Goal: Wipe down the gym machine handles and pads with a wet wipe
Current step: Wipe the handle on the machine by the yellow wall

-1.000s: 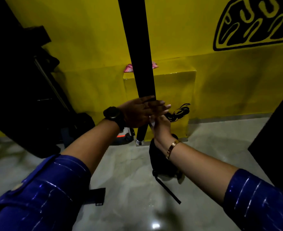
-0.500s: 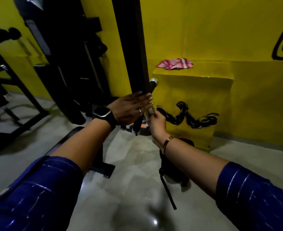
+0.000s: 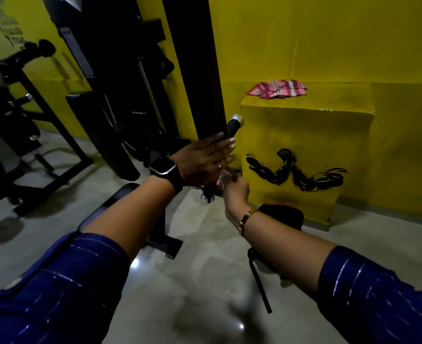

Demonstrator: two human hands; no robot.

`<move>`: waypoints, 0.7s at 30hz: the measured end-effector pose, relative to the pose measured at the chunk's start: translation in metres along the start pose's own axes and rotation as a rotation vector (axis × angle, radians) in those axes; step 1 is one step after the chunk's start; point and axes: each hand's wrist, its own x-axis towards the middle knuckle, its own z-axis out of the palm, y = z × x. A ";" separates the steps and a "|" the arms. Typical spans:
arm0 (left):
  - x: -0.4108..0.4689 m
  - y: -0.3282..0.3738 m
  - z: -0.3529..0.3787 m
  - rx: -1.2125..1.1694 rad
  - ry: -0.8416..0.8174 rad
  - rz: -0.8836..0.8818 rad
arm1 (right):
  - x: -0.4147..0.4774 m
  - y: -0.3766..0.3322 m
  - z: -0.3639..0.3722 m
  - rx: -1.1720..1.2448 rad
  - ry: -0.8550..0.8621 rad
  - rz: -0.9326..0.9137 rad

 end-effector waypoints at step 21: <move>0.029 0.011 -0.019 -0.095 -0.139 -0.142 | 0.003 -0.009 -0.034 -0.116 -0.323 -0.101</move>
